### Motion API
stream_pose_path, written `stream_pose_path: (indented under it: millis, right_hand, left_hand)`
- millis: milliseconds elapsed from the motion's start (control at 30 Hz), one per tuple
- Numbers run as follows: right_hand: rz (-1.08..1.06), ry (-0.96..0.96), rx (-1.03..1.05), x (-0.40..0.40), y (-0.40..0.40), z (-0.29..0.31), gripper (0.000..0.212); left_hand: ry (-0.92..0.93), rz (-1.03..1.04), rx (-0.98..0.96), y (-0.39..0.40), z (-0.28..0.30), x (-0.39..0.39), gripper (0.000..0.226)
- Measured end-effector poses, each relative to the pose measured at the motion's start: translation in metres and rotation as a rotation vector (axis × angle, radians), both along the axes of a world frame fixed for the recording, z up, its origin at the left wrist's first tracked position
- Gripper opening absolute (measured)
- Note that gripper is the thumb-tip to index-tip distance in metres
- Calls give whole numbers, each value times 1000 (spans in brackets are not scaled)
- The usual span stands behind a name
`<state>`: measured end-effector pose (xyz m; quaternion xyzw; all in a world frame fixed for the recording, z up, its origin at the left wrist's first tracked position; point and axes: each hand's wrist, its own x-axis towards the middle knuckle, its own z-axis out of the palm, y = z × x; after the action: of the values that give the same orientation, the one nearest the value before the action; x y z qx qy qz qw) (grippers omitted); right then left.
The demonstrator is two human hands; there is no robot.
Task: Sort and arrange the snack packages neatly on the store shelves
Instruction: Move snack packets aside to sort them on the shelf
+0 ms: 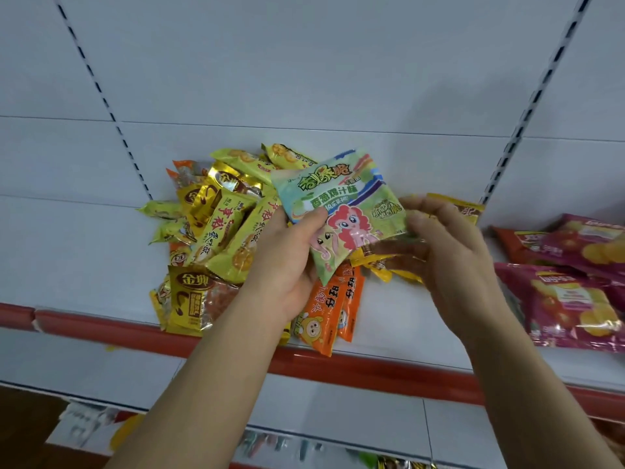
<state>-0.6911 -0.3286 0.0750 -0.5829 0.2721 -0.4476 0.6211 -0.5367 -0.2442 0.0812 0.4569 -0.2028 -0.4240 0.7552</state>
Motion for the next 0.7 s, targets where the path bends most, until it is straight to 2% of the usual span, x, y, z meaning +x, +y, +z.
stream_pose_path:
  millis: [167,333,433,567,700]
  right_hand:
    - [-138,125,-103,-26,-7,-2,9]
    - [-138,312,-85,-87,-22,-9,10]
    - [-245,271,-45,-136,-27,-9,18]
    - [-312,129,-15,-207,-33,-8,44]
    - [-569,156,-64,-282,-55,-11,28]
  left_hand:
    - [-34,6,-14,-13,-6,-16,30]
    - [-22,-104,-24,-53,-3,-62,31]
    - [-14,-154,-19,-78,-2,-107,24]
    - [-30,-164,-27,-109,-5,-162,18]
    - [-90,-173,1,-146,-4,-226,4]
